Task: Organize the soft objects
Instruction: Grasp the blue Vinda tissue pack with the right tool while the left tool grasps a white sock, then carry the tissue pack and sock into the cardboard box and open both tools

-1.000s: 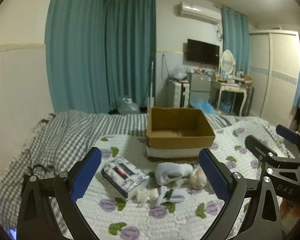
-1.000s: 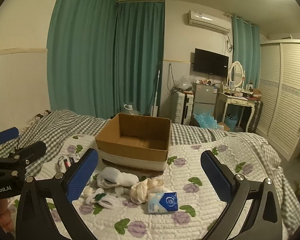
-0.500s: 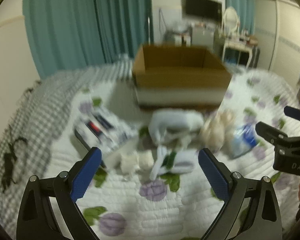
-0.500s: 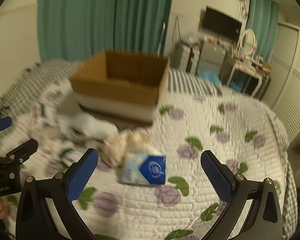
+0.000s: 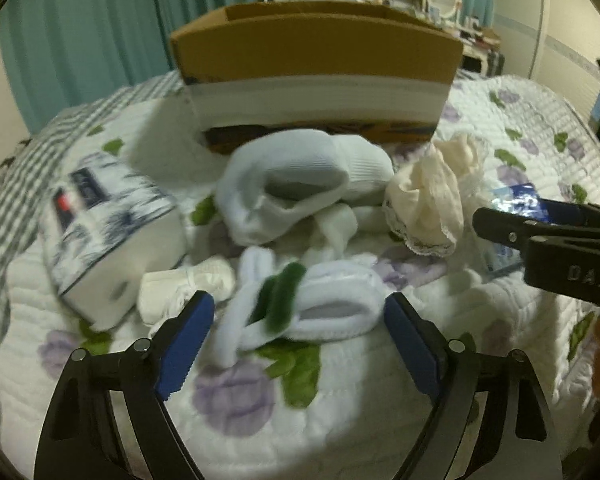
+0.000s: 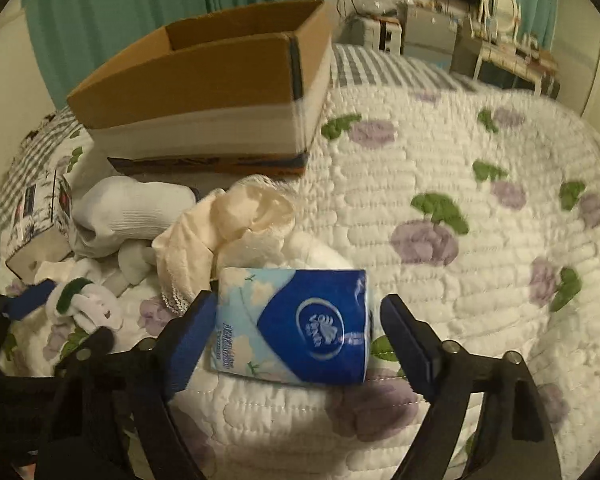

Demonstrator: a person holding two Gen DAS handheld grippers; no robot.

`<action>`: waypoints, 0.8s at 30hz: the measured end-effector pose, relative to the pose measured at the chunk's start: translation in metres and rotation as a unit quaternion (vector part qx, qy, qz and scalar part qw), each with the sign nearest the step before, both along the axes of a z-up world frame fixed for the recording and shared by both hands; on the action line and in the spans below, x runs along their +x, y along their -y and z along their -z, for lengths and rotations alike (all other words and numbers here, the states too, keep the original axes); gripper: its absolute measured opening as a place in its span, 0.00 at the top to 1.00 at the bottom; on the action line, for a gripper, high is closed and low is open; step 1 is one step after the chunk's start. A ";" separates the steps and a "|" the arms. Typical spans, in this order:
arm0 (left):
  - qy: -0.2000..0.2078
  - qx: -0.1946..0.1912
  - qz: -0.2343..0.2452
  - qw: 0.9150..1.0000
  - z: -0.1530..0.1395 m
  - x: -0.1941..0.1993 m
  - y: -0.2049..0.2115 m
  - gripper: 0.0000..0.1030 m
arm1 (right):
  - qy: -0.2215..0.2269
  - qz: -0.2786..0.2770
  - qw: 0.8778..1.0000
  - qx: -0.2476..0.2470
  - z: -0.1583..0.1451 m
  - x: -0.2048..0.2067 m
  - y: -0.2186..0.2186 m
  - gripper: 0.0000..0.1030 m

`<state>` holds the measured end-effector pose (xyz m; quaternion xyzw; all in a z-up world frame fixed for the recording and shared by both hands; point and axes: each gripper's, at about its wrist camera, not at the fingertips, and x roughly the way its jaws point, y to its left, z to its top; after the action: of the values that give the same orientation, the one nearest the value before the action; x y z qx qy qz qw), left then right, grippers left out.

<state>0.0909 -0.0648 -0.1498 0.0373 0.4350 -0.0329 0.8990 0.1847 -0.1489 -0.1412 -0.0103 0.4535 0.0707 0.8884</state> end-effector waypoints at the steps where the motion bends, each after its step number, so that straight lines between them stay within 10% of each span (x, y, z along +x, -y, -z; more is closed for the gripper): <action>1: 0.004 0.007 0.006 1.000 0.001 0.001 0.005 0.16 | -0.004 0.003 1.000 0.005 0.000 0.001 0.001 0.25; 6: -0.004 0.017 0.023 1.000 0.010 0.009 0.008 0.16 | 0.001 0.003 1.000 0.006 -0.002 -0.003 0.001 0.31; 8: -0.007 0.005 0.024 1.000 0.009 0.009 0.004 0.36 | 0.006 -0.002 1.000 0.000 -0.002 -0.005 -0.002 0.32; 11: -0.020 -0.012 0.027 0.999 0.008 0.007 -0.002 0.40 | 0.022 -0.010 1.000 -0.006 -0.006 -0.013 -0.005 0.32; 24: 0.046 -0.027 0.035 0.998 -0.070 -0.042 -0.011 0.41 | 0.089 -0.030 0.995 0.025 -0.053 -0.067 -0.005 0.33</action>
<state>0.0487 -0.0539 -0.0794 0.0302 0.3908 -0.0743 0.9170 0.1179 -0.1439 -0.0882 -0.0078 0.3705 0.1072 0.9226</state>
